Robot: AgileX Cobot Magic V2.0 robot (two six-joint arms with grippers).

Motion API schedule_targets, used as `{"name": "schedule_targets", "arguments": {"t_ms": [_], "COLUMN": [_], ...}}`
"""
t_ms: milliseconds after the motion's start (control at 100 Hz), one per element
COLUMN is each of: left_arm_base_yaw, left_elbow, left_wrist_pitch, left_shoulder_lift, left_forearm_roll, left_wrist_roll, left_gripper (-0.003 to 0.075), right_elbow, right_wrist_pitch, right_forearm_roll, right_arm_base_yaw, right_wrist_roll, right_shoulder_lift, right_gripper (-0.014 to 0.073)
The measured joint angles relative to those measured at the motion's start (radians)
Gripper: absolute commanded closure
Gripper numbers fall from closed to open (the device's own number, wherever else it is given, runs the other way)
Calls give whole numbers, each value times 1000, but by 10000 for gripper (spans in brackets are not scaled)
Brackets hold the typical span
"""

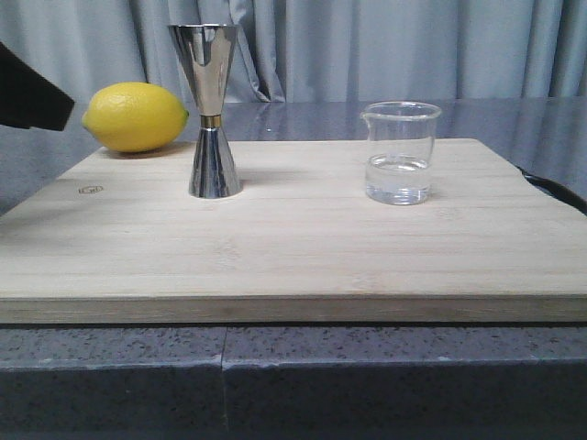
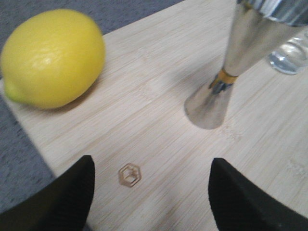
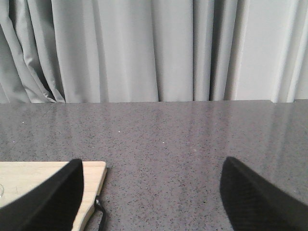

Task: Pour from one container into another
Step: 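Reach the left gripper to the steel jigger and grasp its waist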

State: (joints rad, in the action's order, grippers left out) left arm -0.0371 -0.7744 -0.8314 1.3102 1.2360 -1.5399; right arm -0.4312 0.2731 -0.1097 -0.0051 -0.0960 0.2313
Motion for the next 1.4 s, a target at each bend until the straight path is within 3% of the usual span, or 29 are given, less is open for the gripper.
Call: {"name": "schedule_targets", "arguments": {"t_ms": [230, 650, 970, 1400], "left_arm_base_yaw": [0, -74, -131, -191], "left_elbow": [0, -9, -45, -98], "left_wrist_pitch": [-195, -313, -324, -324], "left_shoulder_lift": [132, 288, 391, 444], "left_forearm_roll": [218, 399, 515, 537], "left_wrist_roll": [-316, -597, -683, -690], "left_gripper": [262, 262, 262, 283], "right_elbow": [0, 0, 0, 0], "right_wrist_pitch": [0, 0, 0, 0], "right_forearm_roll": [0, 0, 0, 0], "right_arm_base_yaw": [0, 0, 0, 0], "right_wrist_roll": [0, 0, 0, 0], "right_shoulder_lift": [0, 0, 0, 0], "right_gripper": [61, 61, 61, 61]}}
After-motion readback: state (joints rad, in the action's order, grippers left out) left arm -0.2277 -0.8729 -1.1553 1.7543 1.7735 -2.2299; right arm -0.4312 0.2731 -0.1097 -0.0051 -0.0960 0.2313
